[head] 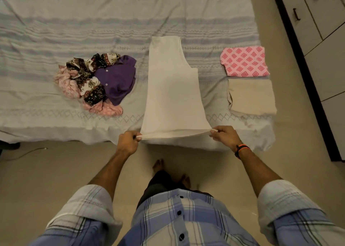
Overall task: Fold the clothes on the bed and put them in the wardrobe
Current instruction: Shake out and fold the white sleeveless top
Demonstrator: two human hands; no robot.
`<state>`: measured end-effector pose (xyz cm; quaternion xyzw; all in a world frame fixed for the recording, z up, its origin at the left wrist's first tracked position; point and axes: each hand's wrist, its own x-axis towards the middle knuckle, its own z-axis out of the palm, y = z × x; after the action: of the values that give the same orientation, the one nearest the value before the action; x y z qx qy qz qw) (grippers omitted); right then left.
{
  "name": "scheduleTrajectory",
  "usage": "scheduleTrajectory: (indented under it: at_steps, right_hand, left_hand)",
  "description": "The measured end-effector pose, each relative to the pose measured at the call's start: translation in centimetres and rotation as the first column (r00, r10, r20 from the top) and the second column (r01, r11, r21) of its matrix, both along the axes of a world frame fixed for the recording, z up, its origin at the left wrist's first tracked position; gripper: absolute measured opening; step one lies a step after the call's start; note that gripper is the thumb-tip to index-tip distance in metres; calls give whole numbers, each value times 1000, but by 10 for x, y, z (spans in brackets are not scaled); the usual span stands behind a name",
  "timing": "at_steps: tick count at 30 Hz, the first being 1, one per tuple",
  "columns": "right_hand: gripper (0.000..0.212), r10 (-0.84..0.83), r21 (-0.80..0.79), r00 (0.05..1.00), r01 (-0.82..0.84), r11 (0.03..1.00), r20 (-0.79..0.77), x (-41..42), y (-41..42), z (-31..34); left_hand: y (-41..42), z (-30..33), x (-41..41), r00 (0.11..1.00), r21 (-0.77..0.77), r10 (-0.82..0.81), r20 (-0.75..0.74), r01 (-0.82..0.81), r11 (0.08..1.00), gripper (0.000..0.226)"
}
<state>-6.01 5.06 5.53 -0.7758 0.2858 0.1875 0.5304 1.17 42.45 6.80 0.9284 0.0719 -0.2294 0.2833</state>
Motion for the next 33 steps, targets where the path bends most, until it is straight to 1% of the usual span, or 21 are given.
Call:
scheduleTrajectory:
  at_steps: [7,10,13,19,23,27,30,33]
  right_hand:
    - [17,-31,31,1000,31,999,4,0,-5,-5]
    - [13,-58,41,998,57,998,13,15,-8,-6]
    - [19,-103,46,995,102,994,17,38,-8,-4]
    - [18,-183,55,983,182,982,9,105,-13,-15]
    - [13,-229,26,973,229,973,-12,153,-20,-29]
    - [19,-261,-3,963,261,965,-63,201,-26,-50]
    - [10,-288,-34,953,286,958,-92,235,-29,-65]
    - [6,-303,-62,947,297,953,-109,264,-31,-79]
  left_hand:
    - [-9,-4,2,1000,14,7,-17,-6,1000,16]
    - [-12,-5,17,998,-24,58,-6,-58,998,15]
    - [-18,-6,38,994,-47,111,1,-110,993,19]
    - [-28,-25,104,982,-125,189,-28,-191,974,26]
    - [-43,-32,150,981,-149,195,-5,-194,970,21]
    - [-58,-48,203,982,-120,188,10,-185,975,19]
    - [-66,-66,237,985,-110,172,4,-171,979,13]
    - [-72,-84,265,986,-80,166,-9,-166,983,18]
